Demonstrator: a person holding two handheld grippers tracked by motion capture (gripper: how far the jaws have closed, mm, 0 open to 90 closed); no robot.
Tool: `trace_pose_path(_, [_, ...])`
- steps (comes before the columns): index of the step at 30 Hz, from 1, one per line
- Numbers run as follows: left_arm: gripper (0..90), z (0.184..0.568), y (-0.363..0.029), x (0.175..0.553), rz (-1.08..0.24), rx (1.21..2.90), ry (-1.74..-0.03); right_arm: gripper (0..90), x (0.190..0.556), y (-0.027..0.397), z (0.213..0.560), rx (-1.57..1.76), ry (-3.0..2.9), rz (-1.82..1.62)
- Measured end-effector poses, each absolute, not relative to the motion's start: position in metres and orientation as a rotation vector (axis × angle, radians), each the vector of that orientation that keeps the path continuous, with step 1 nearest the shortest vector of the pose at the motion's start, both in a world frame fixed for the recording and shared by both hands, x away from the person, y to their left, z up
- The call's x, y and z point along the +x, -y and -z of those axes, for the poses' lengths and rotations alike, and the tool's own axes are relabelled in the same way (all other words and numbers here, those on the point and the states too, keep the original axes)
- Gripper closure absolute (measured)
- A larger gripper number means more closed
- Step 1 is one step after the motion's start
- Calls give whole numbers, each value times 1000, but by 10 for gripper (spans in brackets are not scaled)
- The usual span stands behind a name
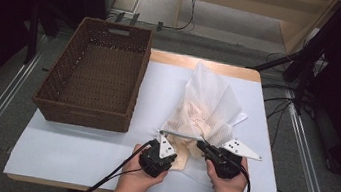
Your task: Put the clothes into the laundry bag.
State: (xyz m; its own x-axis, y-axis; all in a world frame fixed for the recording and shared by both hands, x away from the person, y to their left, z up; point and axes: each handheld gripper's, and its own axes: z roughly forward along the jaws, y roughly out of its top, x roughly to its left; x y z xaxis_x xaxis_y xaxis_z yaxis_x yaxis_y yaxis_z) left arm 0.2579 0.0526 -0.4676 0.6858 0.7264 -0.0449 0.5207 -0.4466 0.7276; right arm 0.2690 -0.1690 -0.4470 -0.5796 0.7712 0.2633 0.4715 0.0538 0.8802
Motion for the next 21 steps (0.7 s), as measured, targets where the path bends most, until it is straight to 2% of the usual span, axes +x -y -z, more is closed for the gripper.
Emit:
trace_pose_path(1, [819,468,-53,258,-354,2151,-952,894,268,169,446,1262,-2054,-1540])
trace_pose_path(3, [823,463,-51,264,-259,2070,-965,894,268,168,446,1255,-2057,-1540])
trace_pose_path(11, [817,453,-26,289,-200,1962,-950,894,264,161,440,1227,-2058,-1563])
trace_pose_path(16, [819,452,-15,299,-248,1924,-962,894,265,166,439,1239,-2037,-1567])
trace_pose_path(19, [819,472,-2,313,-347,1985,-1002,895,268,171,443,1267,-2027,-1560])
trace_pose_path(21, [819,475,-2,317,-347,1976,-1014,895,269,172,444,1271,-2030,-1557])
